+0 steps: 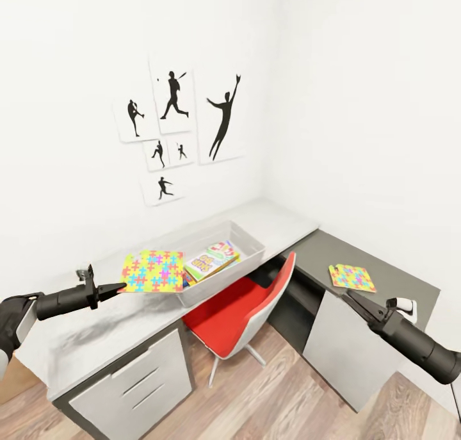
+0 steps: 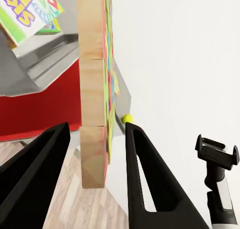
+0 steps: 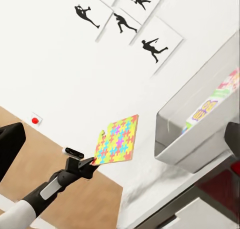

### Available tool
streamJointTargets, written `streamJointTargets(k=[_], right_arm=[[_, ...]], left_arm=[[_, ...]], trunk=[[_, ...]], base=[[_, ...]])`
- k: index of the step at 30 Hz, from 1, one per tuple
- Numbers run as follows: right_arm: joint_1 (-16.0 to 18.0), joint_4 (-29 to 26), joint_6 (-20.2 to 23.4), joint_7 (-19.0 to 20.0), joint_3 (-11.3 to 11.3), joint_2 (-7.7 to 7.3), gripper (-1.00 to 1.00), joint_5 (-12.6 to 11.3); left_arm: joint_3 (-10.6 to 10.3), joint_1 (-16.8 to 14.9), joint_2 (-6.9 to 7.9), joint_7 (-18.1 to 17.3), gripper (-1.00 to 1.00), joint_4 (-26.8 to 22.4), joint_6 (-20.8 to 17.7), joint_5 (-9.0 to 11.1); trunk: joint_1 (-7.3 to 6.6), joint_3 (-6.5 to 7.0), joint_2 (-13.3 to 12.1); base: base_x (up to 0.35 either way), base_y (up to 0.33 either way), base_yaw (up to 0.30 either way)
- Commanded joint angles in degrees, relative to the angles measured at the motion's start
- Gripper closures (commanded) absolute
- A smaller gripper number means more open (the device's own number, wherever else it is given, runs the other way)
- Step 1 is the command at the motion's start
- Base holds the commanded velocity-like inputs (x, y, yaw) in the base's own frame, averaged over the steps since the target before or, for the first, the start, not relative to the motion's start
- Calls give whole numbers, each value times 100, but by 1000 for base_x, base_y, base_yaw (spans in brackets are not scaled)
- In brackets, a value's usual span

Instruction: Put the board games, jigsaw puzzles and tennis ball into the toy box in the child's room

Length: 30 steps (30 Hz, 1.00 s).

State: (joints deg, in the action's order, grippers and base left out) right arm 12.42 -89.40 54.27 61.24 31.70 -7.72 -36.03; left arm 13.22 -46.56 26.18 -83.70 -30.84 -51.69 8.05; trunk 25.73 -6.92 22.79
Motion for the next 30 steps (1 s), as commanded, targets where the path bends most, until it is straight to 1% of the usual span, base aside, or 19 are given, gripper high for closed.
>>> streamJointTargets(k=[1,4,9,11,12,13,14,15,16,17,19,20,22,23,24,25,27,29,30], right_arm=[[6,2,23,14,4,1,-100,0],[6,31,17,8,-3,5,-100,0],[6,91,-3,-7,-37,14,-100,24],[6,85,-40,-99,-127,22,-100,136],[8,75,-44,-206,-235,26,-100,227],[9,58,-29,-340,-406,29,-100,315],[10,49,-21,-410,-511,30,-100,349],[12,32,-8,-551,-737,31,-100,400],[13,24,-2,-621,-849,32,-100,419],[14,10,8,-760,-1046,32,-100,445],[14,-3,19,-953,-1227,33,-100,464],[15,-5,22,-1008,-1266,33,-100,461],[15,-10,27,-1148,-1357,33,-100,444],[15,-11,28,-1168,-1370,33,-100,439],[15,-13,29,-1196,-1388,33,-100,433],[15,-11,30,-1214,-1400,33,-100,429],[15,-9,28,-1229,-1410,33,-100,425],[17,-8,26,-1239,-1423,28,-100,427],[18,-7,27,-1242,-1428,28,-100,433]], left_arm=[[4,-6,1,-20,100,-1,-59,4],[3,-5,1,-22,100,-1,-59,4],[8,-3,1,-31,100,-1,-62,11],[12,-3,-1,-54,100,-3,-66,16],[16,-2,-3,-83,100,-5,-67,20],[20,-6,-8,-127,100,-7,-70,22],[26,-7,-12,-155,100,-8,-71,21],[31,-8,-16,-185,100,-8,-76,21],[41,-14,-24,-243,100,-19,-93,23],[47,-24,-36,-284,100,-63,-129,25],[51,-56,-76,-314,100,-249,-263,28],[51,-80,-108,-316,100,-343,-345,26],[42,-253,-345,-315,100,-780,-627,6],[40,-296,-405,-315,100,-870,-669,2],[37,-371,-511,-311,100,-1000,-728,-5],[35,-435,-600,-300,100,-1084,-766,-16],[38,-531,-727,-231,100,-1156,-803,-42],[40,-642,-934,-21,100,-1201,-827,-67],[40,-662,-995,54,100,-1207,-830,-70]], trunk=[[5,-14,12],[5,-16,12],[5,-17,12],[5,-17,12],[5,-17,12],[5,-17,12],[5,-17,12],[5,-17,12],[5,-17,12],[5,-17,12],[5,-17,12],[5,-17,12],[5,-17,12],[5,-17,12],[5,-17,12],[5,-17,12],[5,-17,12],[5,-17,12],[5,-17,12]], base=[[191,-208,-84],[185,-118,-41],[54,-27,-10],[14,-7,-2],[7,-3,-1],[4,-2,-1],[3,-2,-1],[2,-1,0],[2,-1,0],[1,-1,0],[0,0,0],[0,0,0],[0,0,0],[0,0,0],[0,0,0],[0,0,0],[0,0,0],[0,0,0],[0,0,0]])
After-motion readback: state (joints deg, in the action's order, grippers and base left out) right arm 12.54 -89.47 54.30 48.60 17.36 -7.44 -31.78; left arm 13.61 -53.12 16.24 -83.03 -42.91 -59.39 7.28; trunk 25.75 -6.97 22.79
